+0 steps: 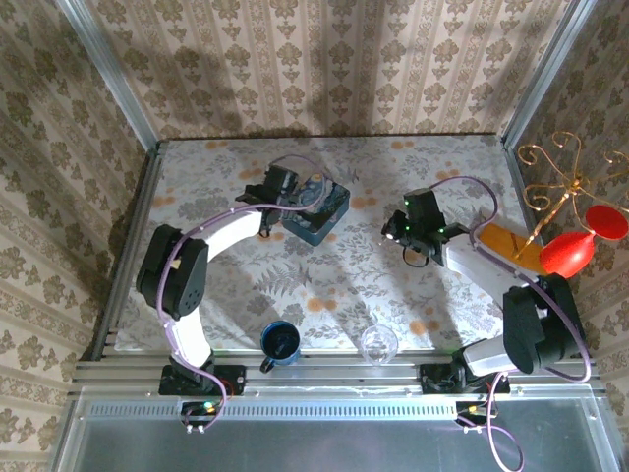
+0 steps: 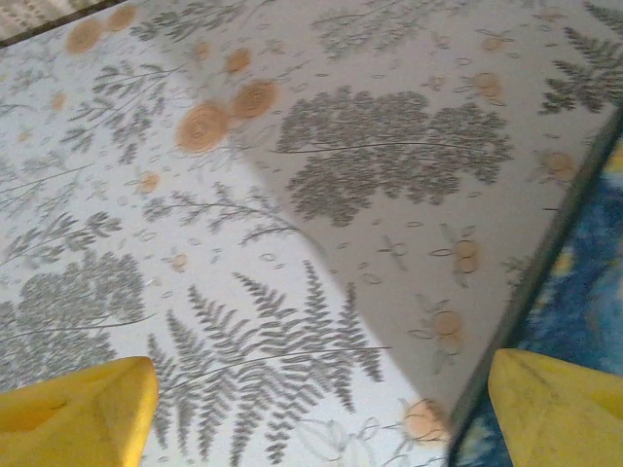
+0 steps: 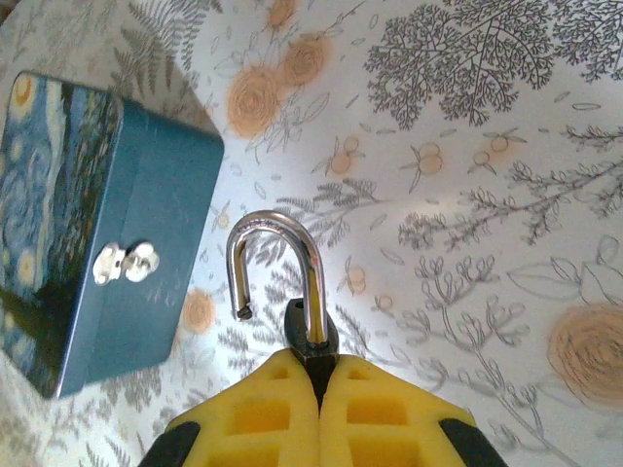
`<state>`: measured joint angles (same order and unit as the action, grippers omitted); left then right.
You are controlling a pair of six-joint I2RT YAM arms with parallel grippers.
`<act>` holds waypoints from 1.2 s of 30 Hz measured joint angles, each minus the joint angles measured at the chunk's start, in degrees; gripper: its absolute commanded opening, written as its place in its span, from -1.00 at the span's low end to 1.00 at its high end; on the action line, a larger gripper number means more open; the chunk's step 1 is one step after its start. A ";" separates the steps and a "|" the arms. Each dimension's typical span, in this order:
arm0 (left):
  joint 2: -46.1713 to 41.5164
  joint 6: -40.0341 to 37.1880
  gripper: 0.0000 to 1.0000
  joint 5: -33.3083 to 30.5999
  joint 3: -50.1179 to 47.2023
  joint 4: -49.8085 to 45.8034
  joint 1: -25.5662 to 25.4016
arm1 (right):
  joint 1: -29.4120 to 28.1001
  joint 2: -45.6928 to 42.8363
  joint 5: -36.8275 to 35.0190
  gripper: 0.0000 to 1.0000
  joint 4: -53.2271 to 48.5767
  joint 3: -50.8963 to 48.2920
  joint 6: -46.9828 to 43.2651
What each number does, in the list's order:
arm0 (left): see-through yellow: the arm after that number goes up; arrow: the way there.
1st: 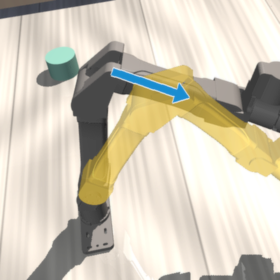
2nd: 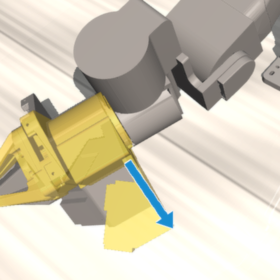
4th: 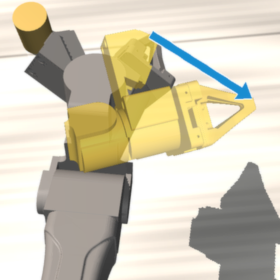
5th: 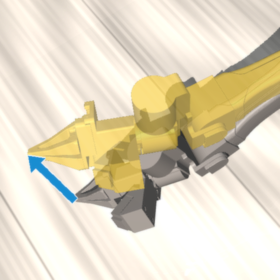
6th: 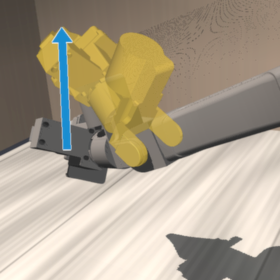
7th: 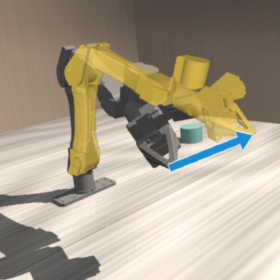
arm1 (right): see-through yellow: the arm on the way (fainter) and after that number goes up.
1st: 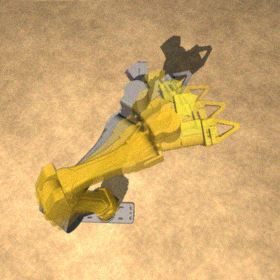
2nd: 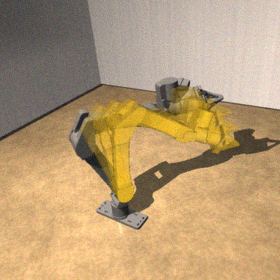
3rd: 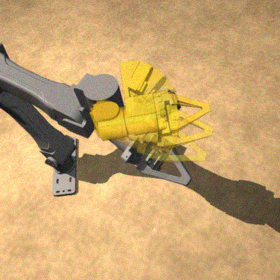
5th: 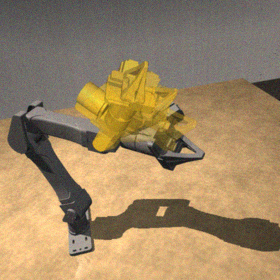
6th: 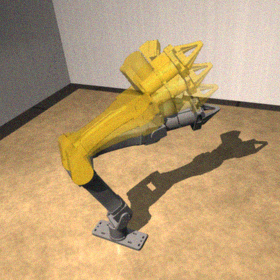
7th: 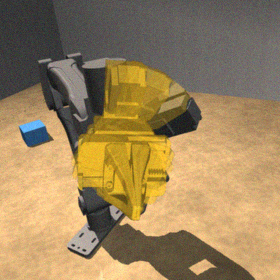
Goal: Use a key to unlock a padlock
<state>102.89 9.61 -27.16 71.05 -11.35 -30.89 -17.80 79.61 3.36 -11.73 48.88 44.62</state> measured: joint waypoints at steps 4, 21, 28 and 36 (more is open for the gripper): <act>-5.05 1.95 0.81 0.42 -1.73 -0.26 1.38 | 0.02 -2.64 3.41 -1.00 -5.01 0.57 -3.76; -25.81 14.80 1.00 9.70 -17.31 1.31 4.44 | 4.22 21.44 19.50 -1.00 -22.95 22.21 -25.05; -30.34 17.55 1.00 13.92 -21.55 3.41 7.82 | 6.60 30.27 23.10 -1.00 -26.71 29.14 -30.08; -31.23 21.33 1.00 20.55 -23.82 5.16 9.68 | 9.66 35.63 26.38 -1.00 -29.27 32.35 -32.96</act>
<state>71.66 30.94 -6.61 47.22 -6.20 -21.21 -8.14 115.24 29.74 -40.99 81.23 11.66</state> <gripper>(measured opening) 0.999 0.038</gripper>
